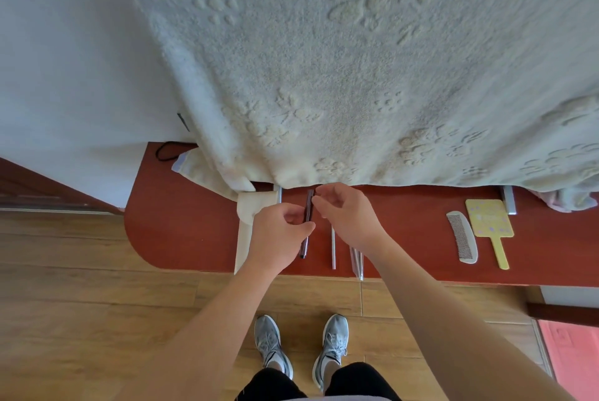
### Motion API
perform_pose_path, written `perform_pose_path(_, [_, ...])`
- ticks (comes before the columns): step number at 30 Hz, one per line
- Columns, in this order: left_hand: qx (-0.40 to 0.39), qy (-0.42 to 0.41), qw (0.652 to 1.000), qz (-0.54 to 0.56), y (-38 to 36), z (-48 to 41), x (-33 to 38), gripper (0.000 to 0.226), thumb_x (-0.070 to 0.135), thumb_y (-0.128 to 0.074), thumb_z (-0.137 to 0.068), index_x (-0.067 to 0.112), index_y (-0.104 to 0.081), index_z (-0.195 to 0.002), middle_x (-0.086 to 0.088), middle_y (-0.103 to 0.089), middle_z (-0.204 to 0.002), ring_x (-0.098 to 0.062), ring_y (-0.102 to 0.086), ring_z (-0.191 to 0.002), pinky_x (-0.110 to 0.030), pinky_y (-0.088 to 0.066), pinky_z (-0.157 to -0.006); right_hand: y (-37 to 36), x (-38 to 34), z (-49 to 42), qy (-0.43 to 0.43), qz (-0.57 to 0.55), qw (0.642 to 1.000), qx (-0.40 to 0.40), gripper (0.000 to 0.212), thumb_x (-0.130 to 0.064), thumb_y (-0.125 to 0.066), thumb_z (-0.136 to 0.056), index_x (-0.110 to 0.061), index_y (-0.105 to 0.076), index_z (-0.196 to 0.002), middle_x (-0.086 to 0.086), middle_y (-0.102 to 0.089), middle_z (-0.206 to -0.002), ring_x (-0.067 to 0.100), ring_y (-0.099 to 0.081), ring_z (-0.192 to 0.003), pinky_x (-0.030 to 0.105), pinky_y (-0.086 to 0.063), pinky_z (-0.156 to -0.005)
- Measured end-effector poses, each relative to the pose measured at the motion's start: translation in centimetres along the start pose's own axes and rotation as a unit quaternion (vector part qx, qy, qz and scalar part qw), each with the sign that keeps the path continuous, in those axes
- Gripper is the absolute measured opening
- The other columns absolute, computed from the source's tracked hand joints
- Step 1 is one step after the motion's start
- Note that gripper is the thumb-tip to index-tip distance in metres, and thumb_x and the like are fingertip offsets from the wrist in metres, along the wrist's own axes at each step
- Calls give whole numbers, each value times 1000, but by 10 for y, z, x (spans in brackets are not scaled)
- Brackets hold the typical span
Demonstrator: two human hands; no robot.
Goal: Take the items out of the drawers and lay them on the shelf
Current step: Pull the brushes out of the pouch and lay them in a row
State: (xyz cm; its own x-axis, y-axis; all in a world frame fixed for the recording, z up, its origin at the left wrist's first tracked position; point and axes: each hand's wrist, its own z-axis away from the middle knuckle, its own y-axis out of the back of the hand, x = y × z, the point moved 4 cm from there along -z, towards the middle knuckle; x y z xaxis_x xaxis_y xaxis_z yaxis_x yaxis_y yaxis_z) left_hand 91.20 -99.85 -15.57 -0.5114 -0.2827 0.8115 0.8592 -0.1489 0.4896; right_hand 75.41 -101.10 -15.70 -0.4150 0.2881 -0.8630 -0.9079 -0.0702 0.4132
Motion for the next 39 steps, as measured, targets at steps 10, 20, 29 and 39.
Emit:
perform_pose_path(10, [-23, -13, 999, 44, 24, 23, -6, 26, 19, -80, -79, 41, -68, -77, 15, -72, -81, 2, -67, -77, -20, -55, -75, -26, -14, 14, 3, -42, 999, -4, 17, -29, -70, -83, -22, -72, -98, -2, -73, -78, 13, -67, -68, 46, -57, -75])
perform_pose_path(20, [-44, 7, 997, 61, 27, 44, -21, 6, 28, -76, -84, 22, -77, -87, 7, -74, -74, -10, -70, -68, -40, -61, -75, -30, -24, 31, 8, -46, 999, 3, 10, -23, -73, -83, -20, -73, -92, -1, -73, -76, 21, -69, -73, 43, -58, -74])
perform_pose_path(29, [-69, 14, 996, 60, 34, 53, -24, 13, 26, -73, -88, 15, -78, -92, 4, -74, -79, -13, -71, -76, -36, -60, -79, -39, -28, 43, -23, -66, 998, -2, 4, -14, -72, -83, -13, -74, -80, 6, -71, -68, 10, -61, -58, 40, -56, -71])
perform_pose_path(39, [-60, 56, 992, 94, 33, 61, -53, 9, 23, -72, -87, 20, -78, -81, 2, -75, -76, -19, -72, -75, -46, -60, -79, -2, -25, 18, -55, -108, 992, 47, 12, -12, -64, -90, -10, -74, -83, 4, -71, -71, 11, -64, -65, 26, -57, -71])
